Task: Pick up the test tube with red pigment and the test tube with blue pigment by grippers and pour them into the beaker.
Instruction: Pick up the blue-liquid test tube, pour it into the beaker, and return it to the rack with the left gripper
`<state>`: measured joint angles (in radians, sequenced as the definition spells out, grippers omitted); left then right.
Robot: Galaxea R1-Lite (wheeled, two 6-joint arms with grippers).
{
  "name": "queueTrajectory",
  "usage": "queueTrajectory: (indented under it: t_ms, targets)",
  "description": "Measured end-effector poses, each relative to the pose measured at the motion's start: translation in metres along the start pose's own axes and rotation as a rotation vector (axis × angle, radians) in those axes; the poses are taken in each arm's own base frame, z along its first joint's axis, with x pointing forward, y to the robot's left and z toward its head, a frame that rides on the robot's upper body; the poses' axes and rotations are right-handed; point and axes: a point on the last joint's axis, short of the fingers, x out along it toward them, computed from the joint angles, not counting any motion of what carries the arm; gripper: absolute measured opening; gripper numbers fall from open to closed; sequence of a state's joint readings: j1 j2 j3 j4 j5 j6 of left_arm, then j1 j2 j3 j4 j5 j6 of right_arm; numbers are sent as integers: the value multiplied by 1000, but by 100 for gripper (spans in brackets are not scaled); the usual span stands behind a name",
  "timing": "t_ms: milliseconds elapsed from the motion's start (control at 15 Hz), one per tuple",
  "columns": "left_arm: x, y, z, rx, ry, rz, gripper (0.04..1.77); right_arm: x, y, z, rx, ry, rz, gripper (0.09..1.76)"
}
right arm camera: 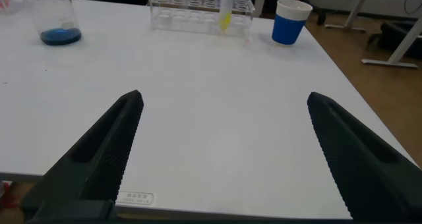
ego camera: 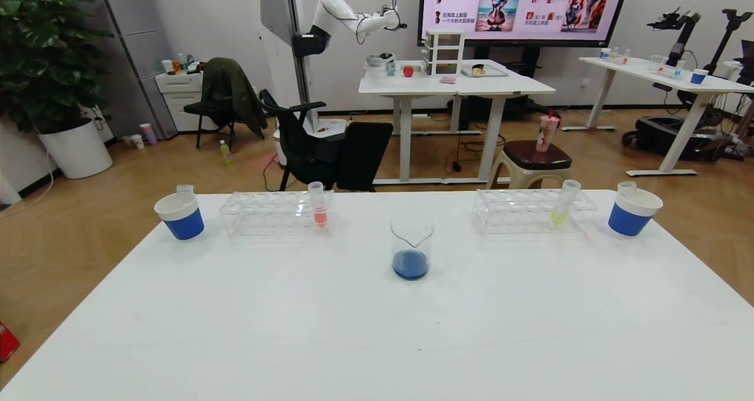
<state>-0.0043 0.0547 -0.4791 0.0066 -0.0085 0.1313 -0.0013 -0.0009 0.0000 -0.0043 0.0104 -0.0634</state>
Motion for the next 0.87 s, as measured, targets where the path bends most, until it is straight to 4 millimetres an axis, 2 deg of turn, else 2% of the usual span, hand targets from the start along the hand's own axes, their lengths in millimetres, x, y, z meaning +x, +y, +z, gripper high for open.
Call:
queueTrajectory:
  t_ms: [200, 333, 467, 867]
  targets:
    - [4, -6, -44, -23, 51, -14, 175, 0, 0, 0, 0, 0, 0, 174]
    - [6, -12, -89, -31, 202, -35, 175, 0, 0, 0, 0, 0, 0, 174]
    - [1, -17, -125, -38, 389, -57, 175, 0, 0, 0, 0, 0, 0, 174]
    - [0, -18, -134, -42, 414, -53, 175, 0, 0, 0, 0, 0, -1, 174]
